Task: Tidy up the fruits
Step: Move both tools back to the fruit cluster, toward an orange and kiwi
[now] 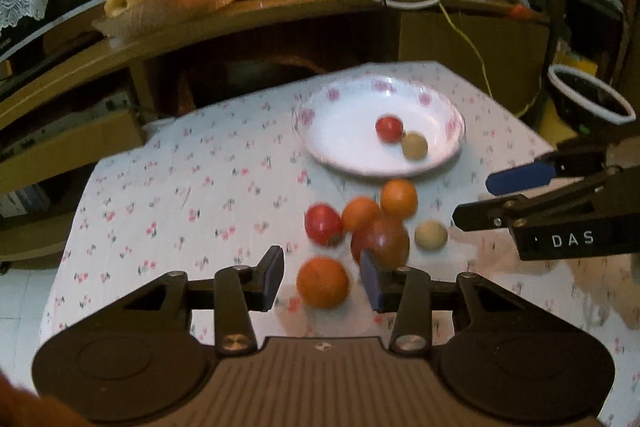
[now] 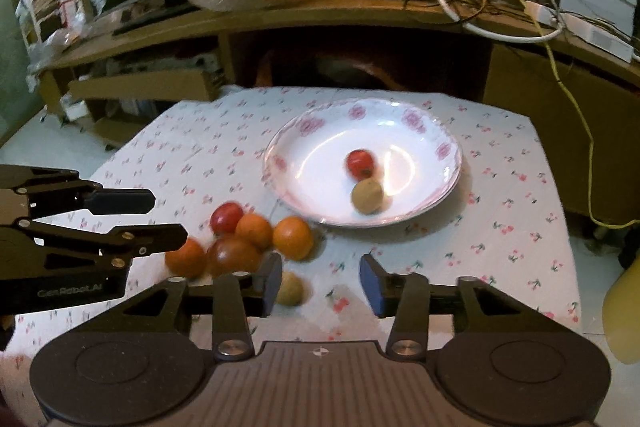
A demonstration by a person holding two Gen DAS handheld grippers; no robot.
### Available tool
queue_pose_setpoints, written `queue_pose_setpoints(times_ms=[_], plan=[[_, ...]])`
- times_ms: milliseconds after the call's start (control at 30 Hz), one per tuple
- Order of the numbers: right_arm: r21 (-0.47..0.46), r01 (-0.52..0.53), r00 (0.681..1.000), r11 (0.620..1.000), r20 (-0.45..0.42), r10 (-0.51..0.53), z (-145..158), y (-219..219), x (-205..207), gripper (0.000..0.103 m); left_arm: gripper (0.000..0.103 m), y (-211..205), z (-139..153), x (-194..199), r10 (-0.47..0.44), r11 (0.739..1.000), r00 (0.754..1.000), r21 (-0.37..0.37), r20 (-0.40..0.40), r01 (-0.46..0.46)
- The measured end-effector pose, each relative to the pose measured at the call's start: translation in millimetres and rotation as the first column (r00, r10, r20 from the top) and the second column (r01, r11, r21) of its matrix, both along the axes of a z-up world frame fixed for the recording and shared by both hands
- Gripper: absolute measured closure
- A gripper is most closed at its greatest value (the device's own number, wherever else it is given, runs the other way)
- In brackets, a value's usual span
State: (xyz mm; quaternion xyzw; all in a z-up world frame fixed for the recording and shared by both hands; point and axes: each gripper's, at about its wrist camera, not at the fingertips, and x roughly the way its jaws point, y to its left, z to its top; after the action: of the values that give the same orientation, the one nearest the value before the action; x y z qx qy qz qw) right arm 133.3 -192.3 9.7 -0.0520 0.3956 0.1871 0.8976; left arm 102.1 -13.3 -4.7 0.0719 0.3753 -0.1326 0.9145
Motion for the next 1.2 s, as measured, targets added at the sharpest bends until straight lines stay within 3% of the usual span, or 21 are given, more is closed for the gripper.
queue_pose_setpoints(times_ms=[400, 867, 967, 1100, 1200], plan=[[-0.060, -0.086, 0.996, 0.994, -0.042, 0.084, -21.7, 13.5, 3.9, 0.056, 0.056, -6.7, -24.6, 8.6, -0.050, 0.997, 0.998, 0.057, -0.033, 0.052], [-0.052, -0.138, 0.990, 0.989, -0.033, 0.136, -34.6, 19.6, 17.4, 0.057, 0.055, -7.3, -37.2, 24.3, -0.060, 0.997, 0.997, 0.045, -0.043, 0.062], [-0.051, -0.146, 0.989, 0.988, -0.027, 0.145, -34.8, 20.6, 18.7, 0.061, 0.055, -6.1, -37.7, 24.0, -0.054, 0.998, 0.998, 0.034, -0.043, 0.056], [-0.043, -0.178, 0.984, 0.983, -0.029, 0.176, -33.6, 23.1, 18.8, 0.077, 0.057, -6.7, -37.8, 21.8, -0.060, 0.998, 0.997, 0.033, -0.044, 0.061], [-0.073, -0.191, 0.981, 0.979, -0.024, 0.190, -33.5, 27.0, 16.4, 0.078, 0.062, -6.2, -37.4, 19.9, -0.058, 0.998, 0.998, 0.038, -0.038, 0.059]])
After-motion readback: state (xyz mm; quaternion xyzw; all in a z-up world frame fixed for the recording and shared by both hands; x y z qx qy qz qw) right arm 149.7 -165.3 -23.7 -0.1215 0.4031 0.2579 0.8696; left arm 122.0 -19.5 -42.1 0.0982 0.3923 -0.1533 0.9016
